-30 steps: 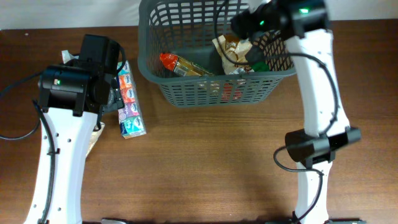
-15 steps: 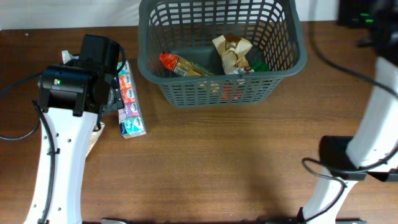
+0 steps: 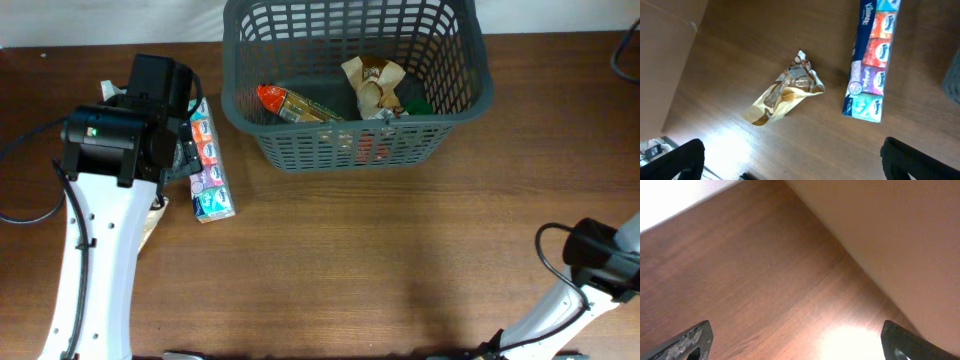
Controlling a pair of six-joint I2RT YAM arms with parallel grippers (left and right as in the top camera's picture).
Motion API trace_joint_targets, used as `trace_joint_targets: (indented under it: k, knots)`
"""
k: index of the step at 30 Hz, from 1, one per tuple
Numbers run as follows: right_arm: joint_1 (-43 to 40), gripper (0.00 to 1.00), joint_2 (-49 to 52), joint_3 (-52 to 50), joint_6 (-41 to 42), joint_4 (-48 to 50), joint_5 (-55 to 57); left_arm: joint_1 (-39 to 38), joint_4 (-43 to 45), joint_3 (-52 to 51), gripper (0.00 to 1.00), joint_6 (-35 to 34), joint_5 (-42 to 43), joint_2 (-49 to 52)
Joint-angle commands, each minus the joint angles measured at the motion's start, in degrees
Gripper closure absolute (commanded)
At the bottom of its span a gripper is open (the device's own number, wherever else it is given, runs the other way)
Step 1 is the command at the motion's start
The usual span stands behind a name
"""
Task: Pack container
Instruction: 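Open the right gripper and withdraw it to the right, then move the left gripper over the Kleenex tissue pack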
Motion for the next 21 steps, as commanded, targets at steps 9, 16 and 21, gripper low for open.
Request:
trace_joint_targets:
  k: [9, 16, 21]
  knots:
    - [-2.6, 0.01, 0.46, -21.66, 3.19, 2.29, -8.44, 1.05, 4.81, -0.09, 0.0, 0.55, 1.18, 0.42]
    - [-2.6, 0.01, 0.46, -27.32, 3.19, 2.36, -8.44, 11.1, 11.43, -0.09, 0.0, 5.73, 22.34, 0.63]
    - [-2.62, 0.01, 0.46, -27.63, 3.19, 2.38, -8.41, 18.05, 14.64, -0.09, 0.0, 24.46, 45.11, 2.32]
